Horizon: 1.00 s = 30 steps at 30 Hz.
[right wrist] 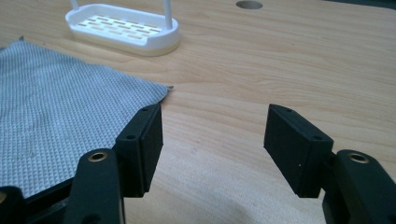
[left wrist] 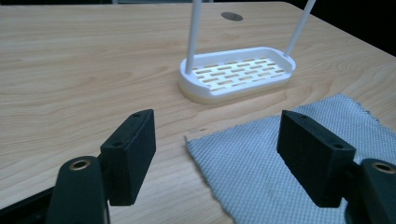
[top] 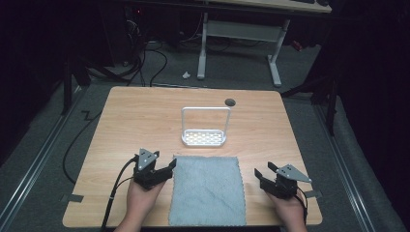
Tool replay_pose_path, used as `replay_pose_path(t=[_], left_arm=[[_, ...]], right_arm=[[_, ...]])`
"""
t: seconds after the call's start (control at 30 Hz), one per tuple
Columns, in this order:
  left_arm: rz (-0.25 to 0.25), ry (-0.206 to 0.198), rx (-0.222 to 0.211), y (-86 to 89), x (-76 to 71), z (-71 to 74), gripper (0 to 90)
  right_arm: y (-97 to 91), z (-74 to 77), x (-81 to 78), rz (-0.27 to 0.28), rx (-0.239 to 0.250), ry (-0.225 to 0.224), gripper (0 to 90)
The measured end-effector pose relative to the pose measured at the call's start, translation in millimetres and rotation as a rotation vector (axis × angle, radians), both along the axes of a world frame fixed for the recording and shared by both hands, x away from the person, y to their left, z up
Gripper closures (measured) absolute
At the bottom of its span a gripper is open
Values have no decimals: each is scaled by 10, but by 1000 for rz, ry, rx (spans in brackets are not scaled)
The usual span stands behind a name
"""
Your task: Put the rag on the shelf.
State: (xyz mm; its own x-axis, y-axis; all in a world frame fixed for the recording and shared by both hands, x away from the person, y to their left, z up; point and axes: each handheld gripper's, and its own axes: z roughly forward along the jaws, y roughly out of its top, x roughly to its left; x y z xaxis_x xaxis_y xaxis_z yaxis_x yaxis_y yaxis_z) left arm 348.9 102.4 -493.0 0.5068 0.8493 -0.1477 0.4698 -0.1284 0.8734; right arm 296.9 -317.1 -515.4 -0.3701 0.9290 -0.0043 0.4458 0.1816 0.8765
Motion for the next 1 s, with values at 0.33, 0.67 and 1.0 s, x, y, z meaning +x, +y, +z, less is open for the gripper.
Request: replay_pose_path(t=[0.33, 0.67, 1.0], left_arm=[[-28, 105, 137, -193, 307, -151, 333], [-27, 180, 131, -133, 502, -307, 460], [-47, 179, 96, -134, 559, -338, 433]], right_arm=[[-24, -5, -53, 14, 32, 20, 346], [269, 51, 196, 49, 39, 102, 408], [600, -23, 723, 40, 6, 182, 553]])
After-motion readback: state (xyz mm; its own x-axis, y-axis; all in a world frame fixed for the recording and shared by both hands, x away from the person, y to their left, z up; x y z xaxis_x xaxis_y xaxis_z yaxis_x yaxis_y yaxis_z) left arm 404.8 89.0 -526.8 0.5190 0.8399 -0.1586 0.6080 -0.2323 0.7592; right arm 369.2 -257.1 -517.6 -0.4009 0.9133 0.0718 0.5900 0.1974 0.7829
